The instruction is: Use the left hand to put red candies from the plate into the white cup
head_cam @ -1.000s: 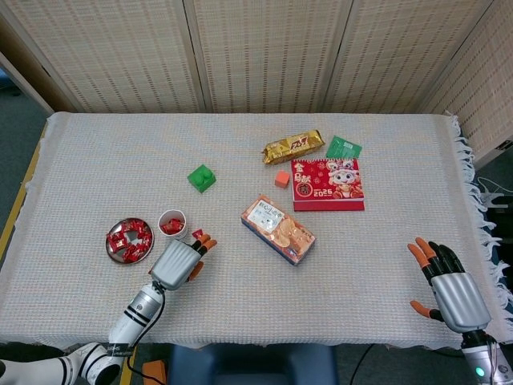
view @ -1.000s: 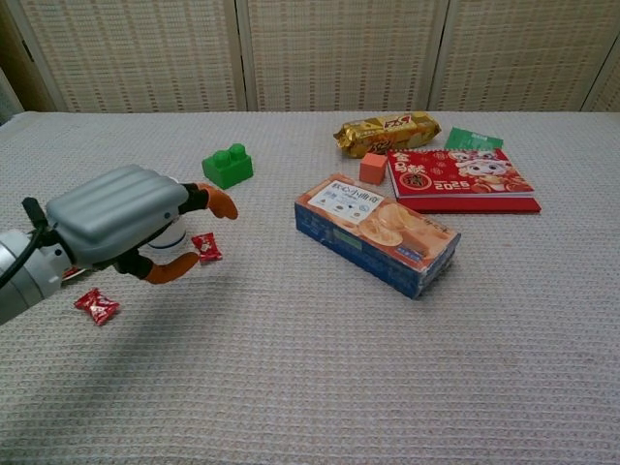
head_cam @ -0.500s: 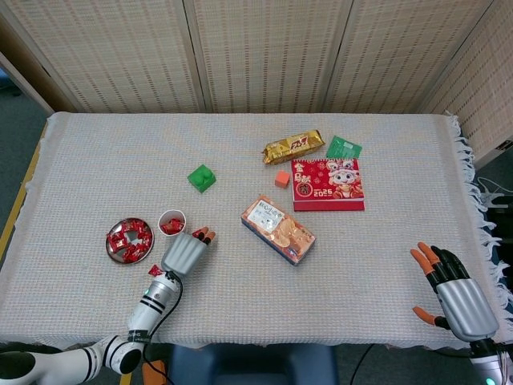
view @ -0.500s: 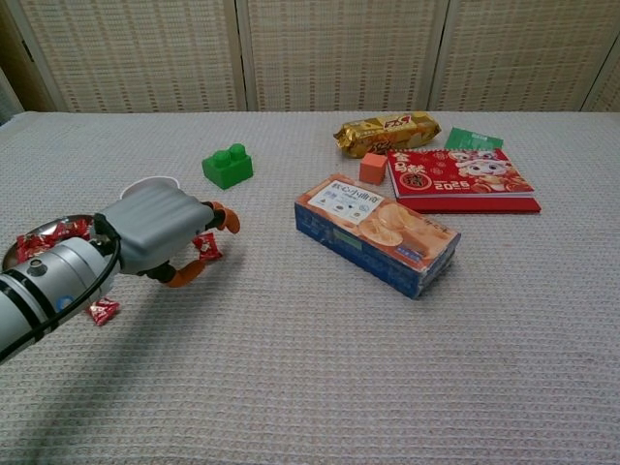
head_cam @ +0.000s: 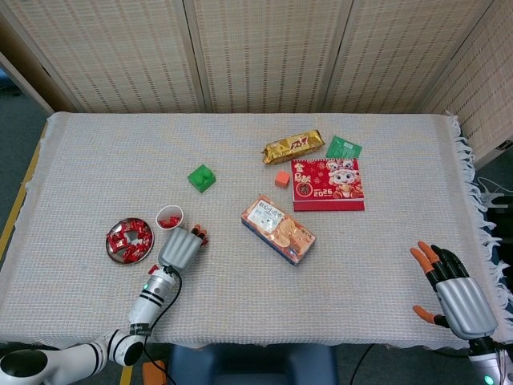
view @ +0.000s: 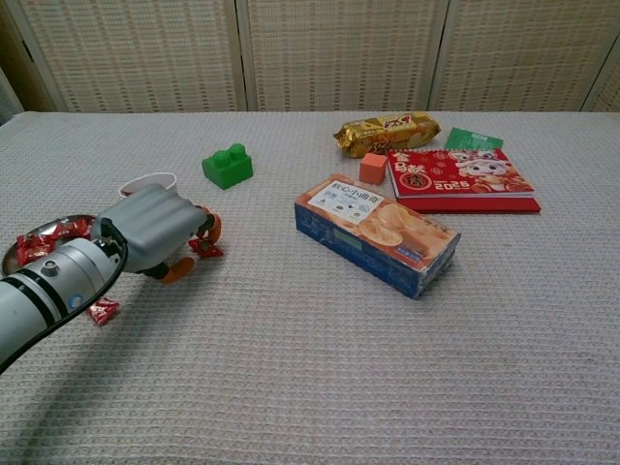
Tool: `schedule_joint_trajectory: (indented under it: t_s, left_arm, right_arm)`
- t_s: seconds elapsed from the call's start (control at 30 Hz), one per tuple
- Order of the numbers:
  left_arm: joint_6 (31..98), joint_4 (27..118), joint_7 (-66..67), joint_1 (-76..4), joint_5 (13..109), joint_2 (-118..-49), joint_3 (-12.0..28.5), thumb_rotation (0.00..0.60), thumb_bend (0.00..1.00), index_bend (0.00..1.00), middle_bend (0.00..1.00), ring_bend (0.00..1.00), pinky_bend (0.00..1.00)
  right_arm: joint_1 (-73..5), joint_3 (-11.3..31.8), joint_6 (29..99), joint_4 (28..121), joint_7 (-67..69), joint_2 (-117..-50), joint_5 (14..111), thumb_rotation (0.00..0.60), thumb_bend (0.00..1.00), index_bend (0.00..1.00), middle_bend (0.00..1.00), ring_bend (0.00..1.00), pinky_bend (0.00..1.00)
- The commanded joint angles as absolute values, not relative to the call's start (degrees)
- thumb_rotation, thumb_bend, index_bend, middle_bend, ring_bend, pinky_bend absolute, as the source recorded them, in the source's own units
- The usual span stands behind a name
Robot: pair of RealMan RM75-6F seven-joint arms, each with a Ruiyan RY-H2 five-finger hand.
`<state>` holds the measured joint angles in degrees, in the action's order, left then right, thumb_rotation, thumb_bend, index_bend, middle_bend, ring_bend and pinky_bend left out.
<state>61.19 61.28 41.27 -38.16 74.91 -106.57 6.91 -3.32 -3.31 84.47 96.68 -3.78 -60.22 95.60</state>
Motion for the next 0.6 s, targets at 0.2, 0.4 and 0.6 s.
schedule_joint_trajectory:
  t_s: [0.2,0.4,0.6]
  left_arm:
    - [61.69,60.54,40.61,-38.31,75.76,-107.08,6.36,0.600,0.45,0.36,0.35,0.81,1.00]
    - [62.59,59.27,39.29,-38.23,77.01,-107.88,5.79,0.600,0.45,0.41,0.42,0.81,1.00]
    - [62.59,58.36,39.08,-38.14,77.49,-108.40,5.34,0.600,0.45,0.43,0.46,0.81,1.00]
  right_arm:
    - [-3.33,-3.20,84.26,96.80,-3.96,-60.23,95.44,0.600,0.02,0.00,0.00,0.00,0.10]
    - [-3.35,-3.13,84.14,96.80,-4.01,-60.23,95.38,0.600,0.02,0.00,0.00,0.00,0.10]
    - [-3.34,-3.06,84.10,96.84,-4.10,-60.26,95.35,0.600,0.02,0.00,0.00,0.00,0.10]
